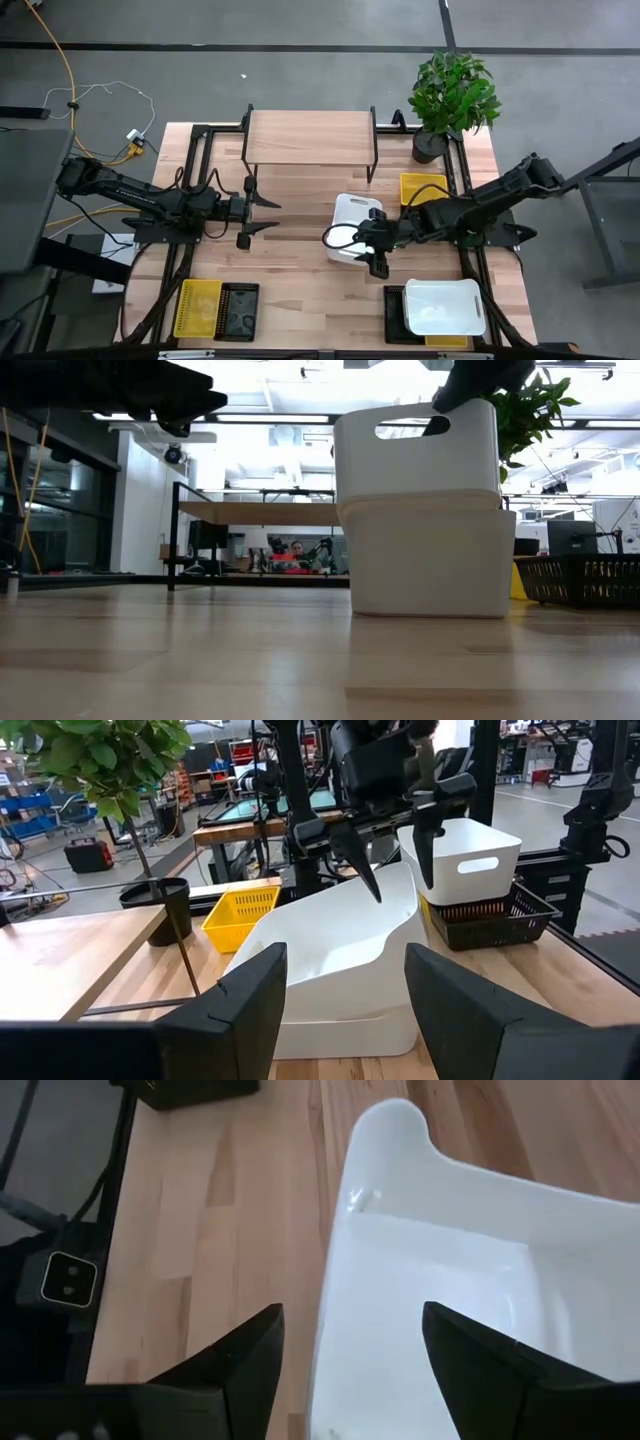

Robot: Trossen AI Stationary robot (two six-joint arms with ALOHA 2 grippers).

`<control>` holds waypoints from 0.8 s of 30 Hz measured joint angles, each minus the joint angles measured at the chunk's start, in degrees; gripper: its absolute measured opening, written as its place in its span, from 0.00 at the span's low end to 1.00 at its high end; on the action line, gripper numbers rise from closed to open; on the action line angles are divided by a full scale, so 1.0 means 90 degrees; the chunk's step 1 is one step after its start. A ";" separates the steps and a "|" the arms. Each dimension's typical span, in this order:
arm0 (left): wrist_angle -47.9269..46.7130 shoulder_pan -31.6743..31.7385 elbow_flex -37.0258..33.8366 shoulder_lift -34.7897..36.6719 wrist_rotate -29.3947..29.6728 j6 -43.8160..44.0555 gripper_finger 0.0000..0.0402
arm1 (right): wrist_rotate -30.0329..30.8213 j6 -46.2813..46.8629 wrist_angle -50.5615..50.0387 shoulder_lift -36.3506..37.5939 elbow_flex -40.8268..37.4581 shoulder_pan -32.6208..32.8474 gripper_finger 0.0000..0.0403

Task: Stack baskets on shelf by color
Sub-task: Stack the top left white bin on the top right white bin

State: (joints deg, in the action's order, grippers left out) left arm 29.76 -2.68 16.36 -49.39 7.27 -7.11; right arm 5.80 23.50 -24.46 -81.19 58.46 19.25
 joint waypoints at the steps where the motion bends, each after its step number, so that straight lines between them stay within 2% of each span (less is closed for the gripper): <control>1: 0.0001 0.0002 0.0000 0.0000 0.0000 0.0000 0.48 | 0.0000 0.0007 -0.0027 0.0000 0.0000 0.0000 0.56; 17: 0.0000 0.0000 0.0000 0.0000 0.0000 0.0000 0.48 | -0.0299 0.0064 -0.0163 -0.0347 -0.0007 0.0000 0.56; 21: 0.0001 0.0001 0.0000 0.0000 0.0000 0.0000 0.48 | -0.0316 0.0073 -0.0162 -0.0347 -0.0007 0.0000 0.49; 24: 0.0000 0.0000 0.0000 0.0000 0.0000 0.0000 0.48 | -0.0316 0.0063 -0.0159 -0.0346 -0.0007 -0.0002 0.39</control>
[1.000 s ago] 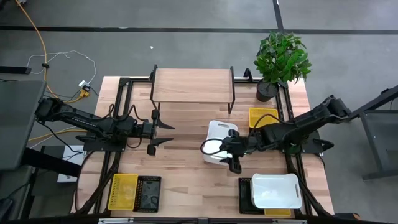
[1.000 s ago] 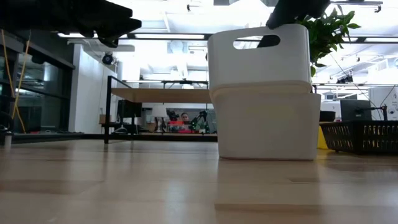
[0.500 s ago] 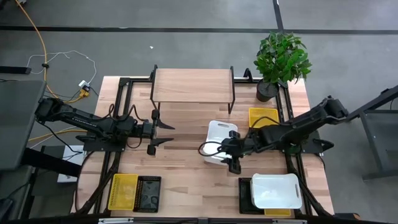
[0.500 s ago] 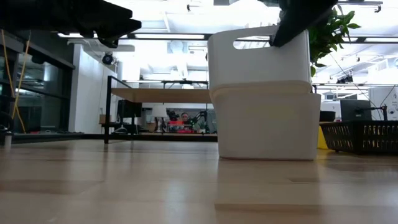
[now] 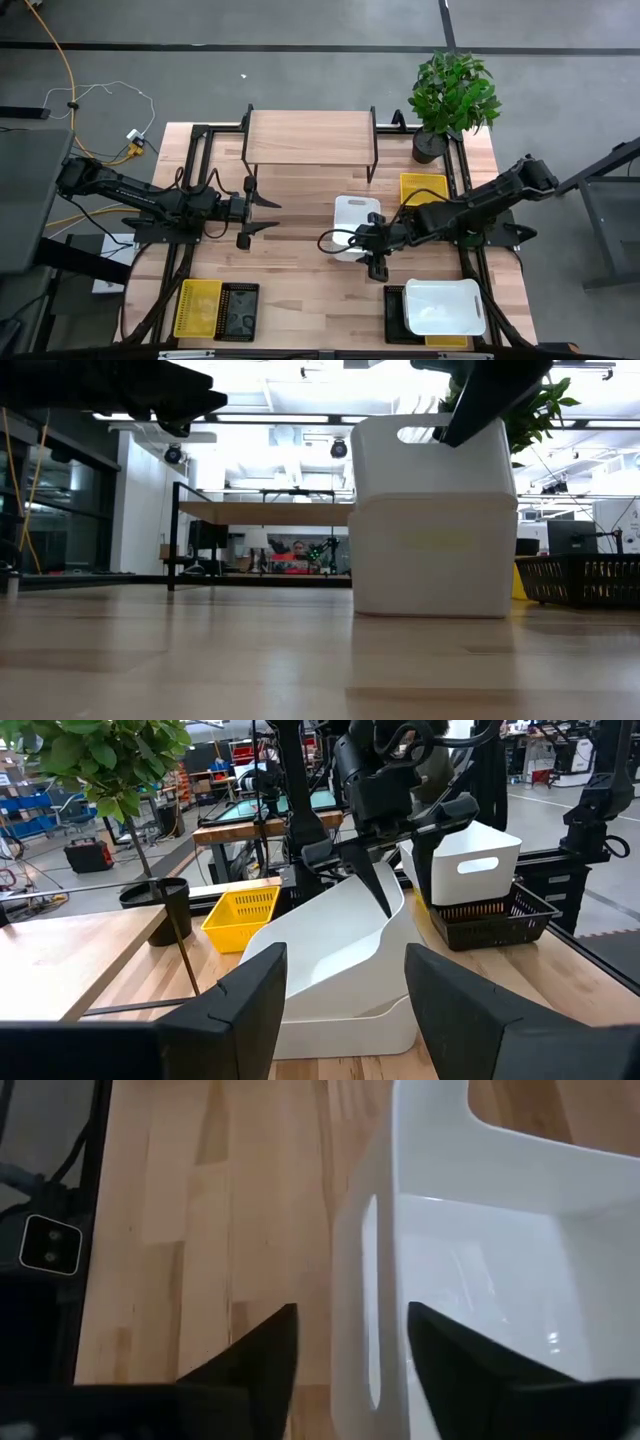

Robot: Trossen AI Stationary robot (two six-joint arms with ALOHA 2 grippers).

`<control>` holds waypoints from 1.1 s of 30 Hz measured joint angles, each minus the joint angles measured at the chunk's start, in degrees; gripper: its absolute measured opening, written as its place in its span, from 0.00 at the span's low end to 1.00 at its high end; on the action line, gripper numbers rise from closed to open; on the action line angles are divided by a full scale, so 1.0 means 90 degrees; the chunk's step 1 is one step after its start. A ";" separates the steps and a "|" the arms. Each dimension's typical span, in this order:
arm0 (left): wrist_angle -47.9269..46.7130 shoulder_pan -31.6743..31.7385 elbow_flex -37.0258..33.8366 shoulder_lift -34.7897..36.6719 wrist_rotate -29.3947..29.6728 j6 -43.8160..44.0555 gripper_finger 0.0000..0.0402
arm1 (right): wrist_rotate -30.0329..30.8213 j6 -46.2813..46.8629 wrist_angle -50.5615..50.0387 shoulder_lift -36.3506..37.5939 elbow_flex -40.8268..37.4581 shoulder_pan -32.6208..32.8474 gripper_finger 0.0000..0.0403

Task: Stack baskets on shelf by color
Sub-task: Stack the top left white bin on the top right white bin

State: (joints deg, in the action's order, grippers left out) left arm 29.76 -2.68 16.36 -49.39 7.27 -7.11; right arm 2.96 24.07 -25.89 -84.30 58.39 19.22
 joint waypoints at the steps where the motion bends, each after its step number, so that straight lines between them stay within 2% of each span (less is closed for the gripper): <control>1: 0.0002 0.0000 0.0000 0.0000 0.0000 0.0000 0.48 | 0.0000 -0.0011 -0.0002 0.0008 0.0000 0.0000 0.35; 6: 0.0001 0.0000 0.0000 0.0000 0.0000 0.0000 0.48 | 0.0002 -0.0075 -0.0002 0.0112 0.0000 0.0000 0.09; 8: 0.0002 0.0000 0.0000 0.0000 0.0000 0.0000 0.48 | 0.0000 -0.0158 0.0010 0.0184 0.0000 0.0000 0.02; 12: 0.0000 0.0000 0.0000 0.0000 0.0000 0.0000 0.48 | 0.0000 -0.0109 0.0038 0.0315 0.0000 0.0000 0.05; 16: 0.0001 0.0000 0.0000 0.0000 0.0000 0.0000 0.48 | 0.0001 -0.0150 0.0039 0.0455 0.0000 0.0002 0.01; 26: 0.0000 0.0000 0.0000 0.0000 0.0000 0.0000 0.48 | 0.0101 -0.0236 0.0051 0.0958 0.0005 0.0002 0.00; 33: 0.0000 0.0000 0.0000 0.0000 -0.0002 0.0000 0.48 | 0.0296 -0.0682 -0.0119 0.0999 0.0612 0.0068 0.00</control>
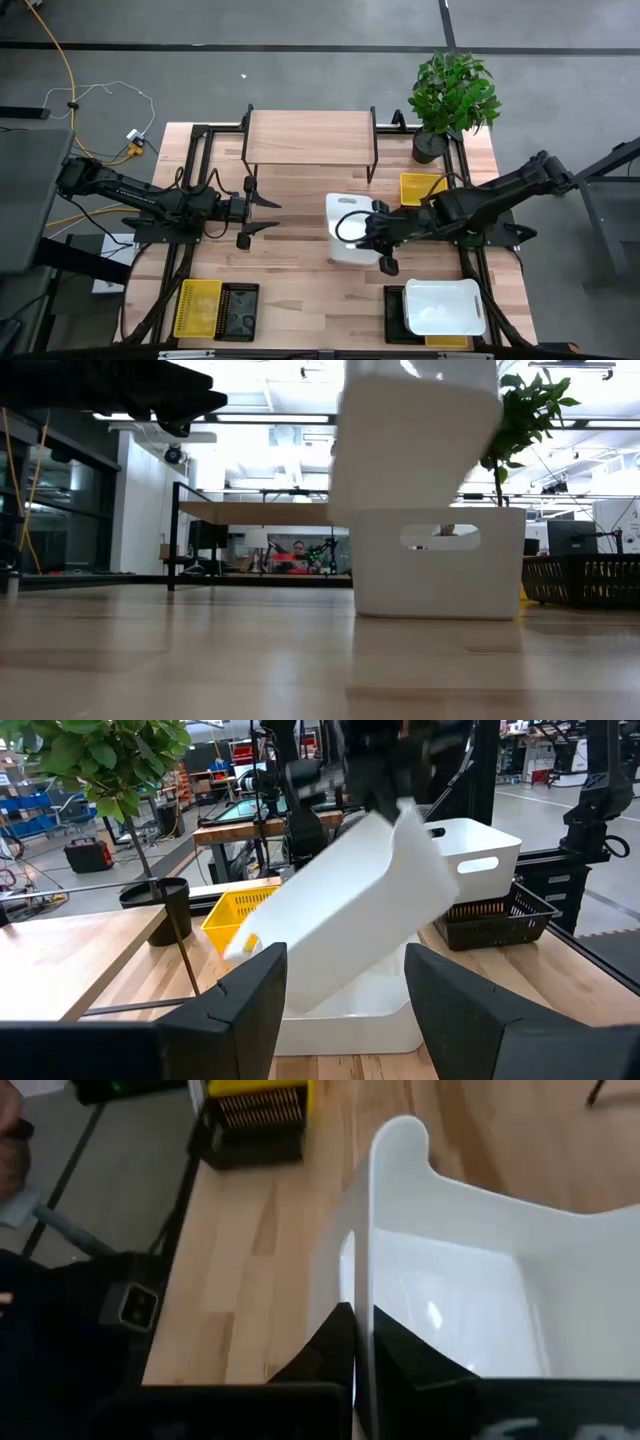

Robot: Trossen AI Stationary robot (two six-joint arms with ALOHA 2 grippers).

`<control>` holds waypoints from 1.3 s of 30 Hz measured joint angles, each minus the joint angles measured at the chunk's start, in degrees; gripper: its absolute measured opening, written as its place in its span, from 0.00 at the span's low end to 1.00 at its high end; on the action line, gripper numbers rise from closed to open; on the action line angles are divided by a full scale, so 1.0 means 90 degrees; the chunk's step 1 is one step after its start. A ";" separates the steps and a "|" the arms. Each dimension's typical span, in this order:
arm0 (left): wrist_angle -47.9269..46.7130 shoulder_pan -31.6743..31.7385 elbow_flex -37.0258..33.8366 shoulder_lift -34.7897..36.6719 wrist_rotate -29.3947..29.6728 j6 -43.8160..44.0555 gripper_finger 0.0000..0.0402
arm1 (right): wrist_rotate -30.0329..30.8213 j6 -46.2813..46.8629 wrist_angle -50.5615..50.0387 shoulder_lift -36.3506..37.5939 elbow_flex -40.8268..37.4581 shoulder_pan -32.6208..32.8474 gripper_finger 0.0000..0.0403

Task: Stack baskets on shelf by color
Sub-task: Stack the top left white bin on the top right white bin

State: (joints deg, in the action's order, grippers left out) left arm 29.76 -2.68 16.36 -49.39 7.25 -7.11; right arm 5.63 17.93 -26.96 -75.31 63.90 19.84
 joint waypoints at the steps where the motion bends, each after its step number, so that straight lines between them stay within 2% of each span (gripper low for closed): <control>1: 0.0000 0.0000 0.0000 0.0000 0.0001 0.0000 0.48 | 0.0083 -0.0063 -0.0009 0.0000 0.0106 0.0041 0.00; 5: -0.0004 0.0000 0.0000 0.0000 0.0002 0.0000 0.48 | 0.0741 -0.0175 -0.0479 -0.0003 0.0439 0.0277 0.00; 10: -0.0027 0.0000 0.0000 0.0000 0.0001 0.0000 0.48 | 0.1661 0.0182 -0.1110 -0.0124 0.0498 0.0597 0.00; 16: -0.0004 0.0000 0.0000 0.0000 0.0027 0.0000 0.48 | 0.2337 0.0354 -0.1308 -0.0536 0.0498 0.0905 0.00; 24: -0.0023 -0.0002 0.0000 0.0000 0.0089 0.0000 0.48 | 0.2698 0.0287 -0.1274 -0.1276 0.0498 0.0923 0.00; 39: -0.0027 0.0000 0.0000 0.0000 0.0102 0.0002 0.48 | 0.2628 0.0338 -0.1290 -0.2028 0.0493 0.0871 0.00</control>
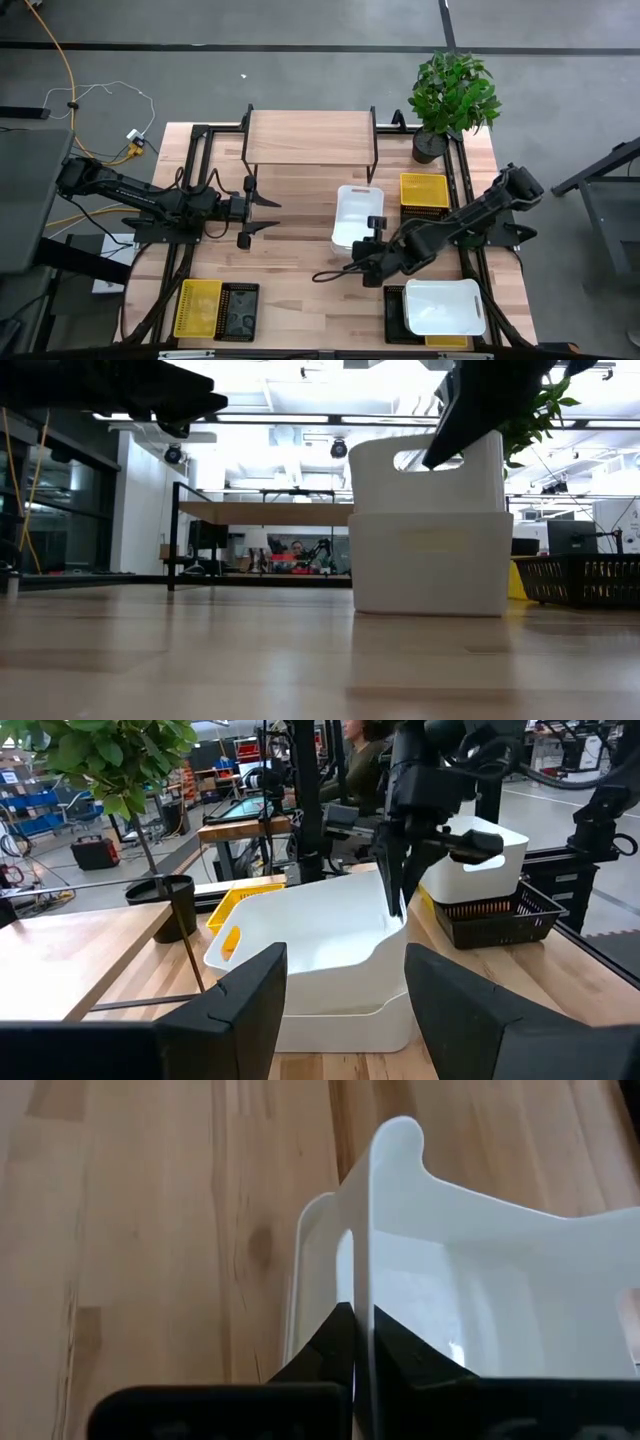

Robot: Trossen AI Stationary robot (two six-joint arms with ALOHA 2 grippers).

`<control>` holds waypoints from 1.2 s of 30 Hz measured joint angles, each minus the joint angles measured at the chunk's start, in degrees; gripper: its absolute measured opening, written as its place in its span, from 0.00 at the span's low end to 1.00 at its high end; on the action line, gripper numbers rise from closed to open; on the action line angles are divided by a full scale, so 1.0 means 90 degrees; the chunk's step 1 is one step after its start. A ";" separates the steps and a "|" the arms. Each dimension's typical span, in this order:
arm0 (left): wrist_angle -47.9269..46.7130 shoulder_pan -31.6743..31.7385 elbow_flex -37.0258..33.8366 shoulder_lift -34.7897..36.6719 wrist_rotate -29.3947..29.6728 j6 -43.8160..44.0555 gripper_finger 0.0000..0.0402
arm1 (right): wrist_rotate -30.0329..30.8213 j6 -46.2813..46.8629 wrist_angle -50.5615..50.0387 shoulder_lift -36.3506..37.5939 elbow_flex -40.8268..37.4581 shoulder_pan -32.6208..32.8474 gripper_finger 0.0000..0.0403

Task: Stack baskets on shelf by color
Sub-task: Stack the top left white bin on the top right white bin, then stack the bottom white bin on the stacked white bin

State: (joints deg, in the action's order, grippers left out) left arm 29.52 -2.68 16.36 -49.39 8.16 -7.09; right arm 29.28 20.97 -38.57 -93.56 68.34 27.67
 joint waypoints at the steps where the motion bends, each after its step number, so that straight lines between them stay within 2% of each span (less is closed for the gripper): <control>1: 0.0002 0.0000 0.0000 0.0000 0.0000 0.0000 0.48 | -0.0038 0.0001 0.0003 -0.0023 0.0000 -0.0020 0.00; 9: 0.0002 0.0000 0.0000 0.0000 0.0000 0.0000 0.48 | -0.0091 -0.0013 -0.0003 -0.0070 -0.0002 -0.0040 0.00; 12: 0.0001 0.0000 0.0000 0.0000 0.0000 0.0000 0.48 | -0.0226 0.0123 -0.0009 -0.0070 -0.0002 -0.0118 0.04; 15: 0.0001 0.0000 0.0000 0.0000 0.0000 0.0000 0.48 | -0.0331 0.0165 -0.0010 -0.0070 -0.0002 -0.0189 0.12; 22: 0.0001 0.0002 0.0000 0.0000 -0.0002 0.0000 0.48 | -0.0341 0.0113 -0.0017 -0.0042 -0.0002 -0.0257 0.41; 26: 0.0000 0.0002 0.0000 0.0000 -0.0002 0.0000 0.48 | -0.0532 0.0103 -0.0047 0.0139 -0.0005 -0.0257 0.53; 32: 0.0002 0.0002 0.0000 0.0000 -0.0002 0.0000 0.48 | -0.0927 0.0456 -0.0331 0.0659 -0.0005 -0.0240 0.59; 36: 0.0007 0.0002 0.0000 0.0000 -0.0002 0.0000 0.48 | -0.1758 0.1277 -0.0889 0.1006 -0.0005 -0.0140 0.59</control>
State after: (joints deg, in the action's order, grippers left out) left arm 29.58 -2.66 16.36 -49.39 8.14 -7.09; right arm 13.46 32.47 -46.57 -84.51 68.29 26.41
